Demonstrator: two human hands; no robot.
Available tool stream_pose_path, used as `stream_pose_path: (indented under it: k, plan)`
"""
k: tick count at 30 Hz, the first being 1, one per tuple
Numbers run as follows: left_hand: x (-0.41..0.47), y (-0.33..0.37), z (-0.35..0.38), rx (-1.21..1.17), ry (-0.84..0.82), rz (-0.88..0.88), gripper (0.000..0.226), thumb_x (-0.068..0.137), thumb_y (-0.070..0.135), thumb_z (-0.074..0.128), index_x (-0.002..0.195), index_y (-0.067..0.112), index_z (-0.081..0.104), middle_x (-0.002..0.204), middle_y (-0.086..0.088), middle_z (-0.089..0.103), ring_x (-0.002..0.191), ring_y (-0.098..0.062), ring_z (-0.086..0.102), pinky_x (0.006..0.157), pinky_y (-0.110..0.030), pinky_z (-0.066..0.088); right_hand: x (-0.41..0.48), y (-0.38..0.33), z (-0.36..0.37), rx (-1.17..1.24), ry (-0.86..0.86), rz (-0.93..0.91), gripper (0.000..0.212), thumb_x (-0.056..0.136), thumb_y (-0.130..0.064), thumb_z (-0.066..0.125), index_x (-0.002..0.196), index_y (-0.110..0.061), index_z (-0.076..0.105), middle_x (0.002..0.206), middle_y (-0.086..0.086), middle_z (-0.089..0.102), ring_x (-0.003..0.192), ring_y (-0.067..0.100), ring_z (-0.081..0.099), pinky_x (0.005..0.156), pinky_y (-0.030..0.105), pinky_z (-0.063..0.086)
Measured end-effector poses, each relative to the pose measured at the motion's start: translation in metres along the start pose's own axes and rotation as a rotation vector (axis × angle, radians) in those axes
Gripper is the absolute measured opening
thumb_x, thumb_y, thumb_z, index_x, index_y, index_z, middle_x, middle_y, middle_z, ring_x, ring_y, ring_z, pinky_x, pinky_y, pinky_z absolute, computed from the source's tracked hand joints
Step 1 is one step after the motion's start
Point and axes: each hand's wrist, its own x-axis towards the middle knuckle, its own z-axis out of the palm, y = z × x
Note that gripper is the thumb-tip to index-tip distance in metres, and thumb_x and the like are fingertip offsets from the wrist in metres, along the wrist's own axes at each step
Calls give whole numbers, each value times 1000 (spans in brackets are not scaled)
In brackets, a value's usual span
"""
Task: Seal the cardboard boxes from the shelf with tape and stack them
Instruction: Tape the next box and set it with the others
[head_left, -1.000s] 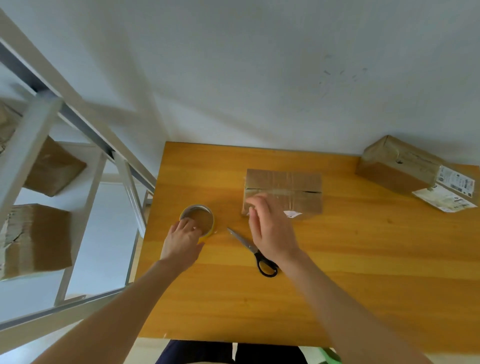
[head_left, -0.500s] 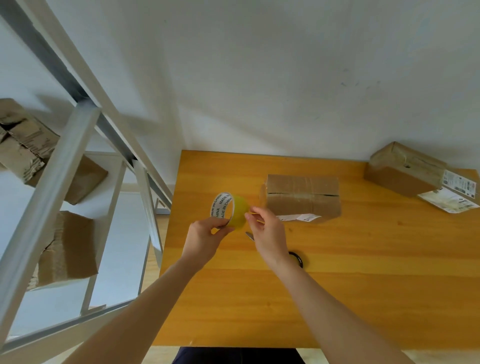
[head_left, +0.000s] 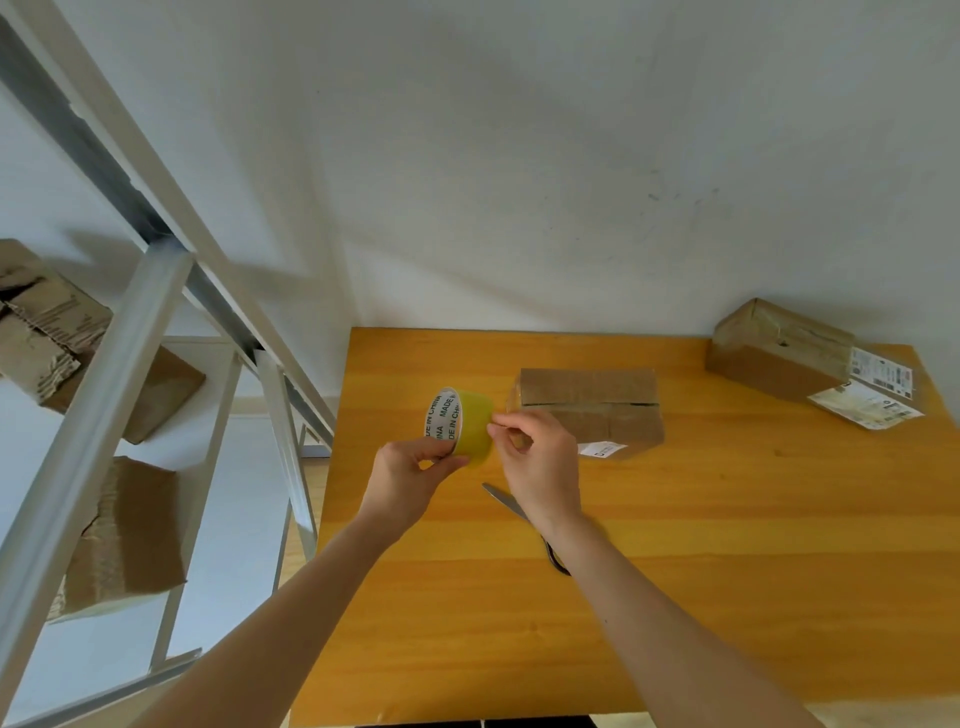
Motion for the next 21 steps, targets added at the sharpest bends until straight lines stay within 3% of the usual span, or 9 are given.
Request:
stream_pose_path:
  k: [3, 7, 11, 16, 19, 21]
  plan:
    - [2, 4, -2, -11, -65, 18, 7, 80, 8, 74, 84, 3, 76, 77, -11, 69, 69, -14, 54, 65, -36, 47, 4, -2, -5, 17, -26, 9, 10, 87, -11, 71, 96, -7, 75, 95, 2, 68, 82, 9, 61, 73, 16, 49]
    - [11, 10, -8, 46, -227, 52, 3, 83, 11, 72, 82, 9, 75, 67, 12, 67, 59, 0, 53, 59, -14, 41, 3, -1, -17, 97, -22, 20, 10, 89, -4, 68, 93, -5, 76, 91, 2, 71, 79, 1, 63, 73, 13, 49]
    - [22, 12, -17, 95, -312, -12, 9, 86, 12, 69, 79, 7, 70, 63, 6, 60, 56, -3, 45, 57, -14, 36, 1, -1, -23, 153, -143, 89, 13, 90, -5, 66, 99, -4, 76, 84, -4, 71, 72, -8, 63, 72, 12, 49]
    - [27, 19, -20, 126, -404, 35, 9, 90, 15, 64, 91, 7, 68, 78, -18, 60, 69, -14, 49, 66, -29, 41, 10, -8, -29, 343, -216, 347, 11, 82, -10, 77, 93, -12, 75, 82, 0, 73, 75, 9, 68, 70, 17, 54]
    - [28, 25, -20, 161, -435, 100, 10, 92, 18, 62, 97, 11, 68, 83, -14, 63, 71, -14, 50, 66, -26, 42, 15, -9, -34, 444, -259, 524, 42, 76, -16, 83, 107, -31, 60, 83, 7, 74, 78, 16, 70, 77, 25, 57]
    - [29, 26, -18, 215, -460, 141, 11, 93, 19, 61, 98, 11, 67, 83, -12, 63, 71, -20, 52, 66, -30, 43, 20, -8, -39, 476, -315, 612, 45, 75, -19, 83, 116, -19, 64, 86, 9, 75, 76, 17, 70, 78, 29, 59]
